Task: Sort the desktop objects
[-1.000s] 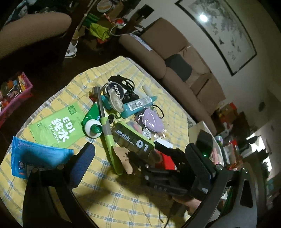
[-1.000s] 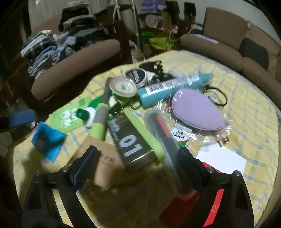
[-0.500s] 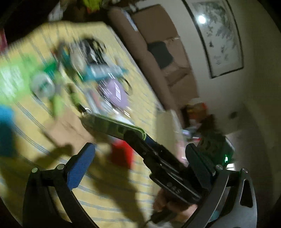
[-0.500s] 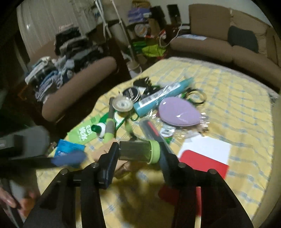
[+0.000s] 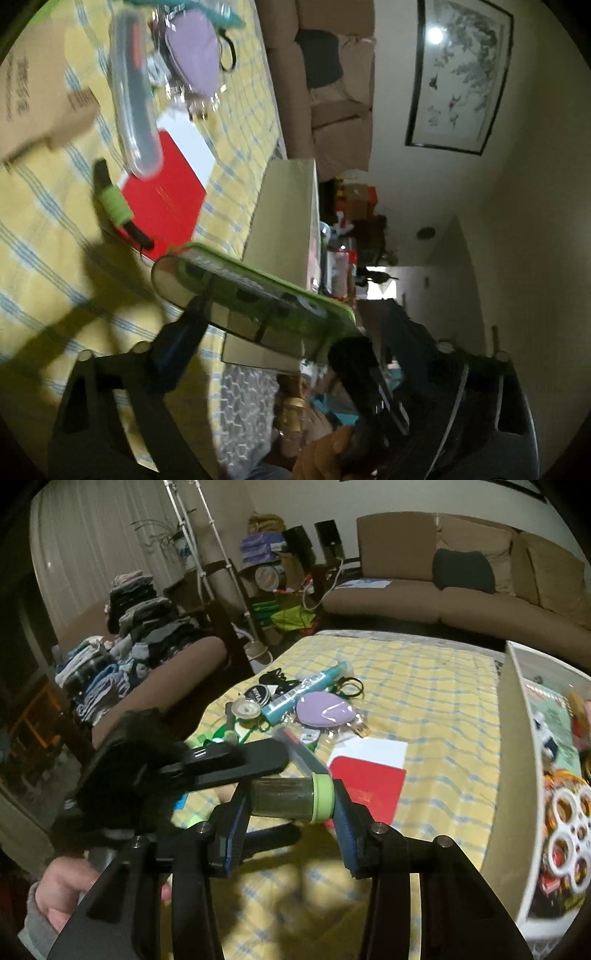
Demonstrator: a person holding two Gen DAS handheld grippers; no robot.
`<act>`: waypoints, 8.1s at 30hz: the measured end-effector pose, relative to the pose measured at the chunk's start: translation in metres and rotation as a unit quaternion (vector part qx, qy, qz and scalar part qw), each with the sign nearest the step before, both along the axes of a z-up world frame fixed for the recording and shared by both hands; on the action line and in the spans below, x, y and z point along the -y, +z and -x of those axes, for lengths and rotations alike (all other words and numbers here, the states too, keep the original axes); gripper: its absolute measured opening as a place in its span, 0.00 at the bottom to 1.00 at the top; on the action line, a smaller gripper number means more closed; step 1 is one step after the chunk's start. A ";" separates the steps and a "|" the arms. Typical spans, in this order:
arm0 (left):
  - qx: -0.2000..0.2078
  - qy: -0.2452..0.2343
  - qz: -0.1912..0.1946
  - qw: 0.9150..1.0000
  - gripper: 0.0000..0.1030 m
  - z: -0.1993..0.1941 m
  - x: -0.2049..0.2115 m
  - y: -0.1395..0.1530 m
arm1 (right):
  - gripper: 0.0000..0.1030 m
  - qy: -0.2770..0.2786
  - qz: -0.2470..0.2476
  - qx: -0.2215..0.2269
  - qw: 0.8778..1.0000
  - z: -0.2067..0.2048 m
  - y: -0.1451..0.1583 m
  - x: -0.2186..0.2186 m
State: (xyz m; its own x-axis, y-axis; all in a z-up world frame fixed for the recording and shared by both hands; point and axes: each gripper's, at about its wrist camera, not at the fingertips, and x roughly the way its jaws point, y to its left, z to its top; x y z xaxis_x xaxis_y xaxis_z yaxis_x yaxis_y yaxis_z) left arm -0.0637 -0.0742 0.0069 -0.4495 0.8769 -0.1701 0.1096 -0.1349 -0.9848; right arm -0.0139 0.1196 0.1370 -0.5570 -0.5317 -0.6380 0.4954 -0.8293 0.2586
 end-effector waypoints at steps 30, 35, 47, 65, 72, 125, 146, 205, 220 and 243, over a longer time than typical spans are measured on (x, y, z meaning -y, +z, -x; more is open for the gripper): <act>-0.190 -0.192 0.070 0.960 0.52 0.037 -0.240 0.114 | 0.42 -0.142 -0.009 -0.079 0.987 -0.068 0.026 -0.208; -0.154 -0.205 0.098 0.962 0.65 0.041 -0.260 0.091 | 0.42 -0.172 -0.020 -0.065 0.983 -0.052 0.004 -0.225; -0.169 -0.137 0.152 0.964 0.98 0.015 -0.208 0.132 | 0.42 -0.187 -0.026 0.001 0.982 -0.030 -0.020 -0.208; -0.150 -0.130 0.175 0.964 0.98 0.020 -0.195 0.119 | 0.66 -0.192 0.041 0.057 0.979 -0.015 -0.027 -0.193; -0.155 -0.135 0.176 0.963 0.98 0.015 -0.200 0.120 | 0.50 -0.181 0.067 0.073 0.978 -0.013 -0.026 -0.206; -0.171 -0.030 0.512 0.841 1.00 -0.069 -0.022 0.112 | 0.99 -0.114 -0.043 -0.044 0.992 -0.067 0.027 -0.130; -0.143 0.028 0.554 0.820 1.00 -0.053 0.154 0.067 | 0.92 -0.005 0.021 0.007 1.000 -0.013 -0.016 0.021; -0.171 -0.177 0.139 0.959 0.42 0.016 -0.159 0.133 | 0.20 -0.018 0.130 0.033 0.991 -0.066 0.038 -0.156; -0.156 -0.322 0.167 0.919 0.42 0.097 -0.484 0.129 | 0.20 -0.230 0.117 0.031 0.966 -0.017 0.020 -0.425; -0.184 -0.247 0.266 0.913 0.92 0.141 -0.461 0.138 | 0.34 -0.265 0.001 0.092 0.960 0.062 -0.016 -0.427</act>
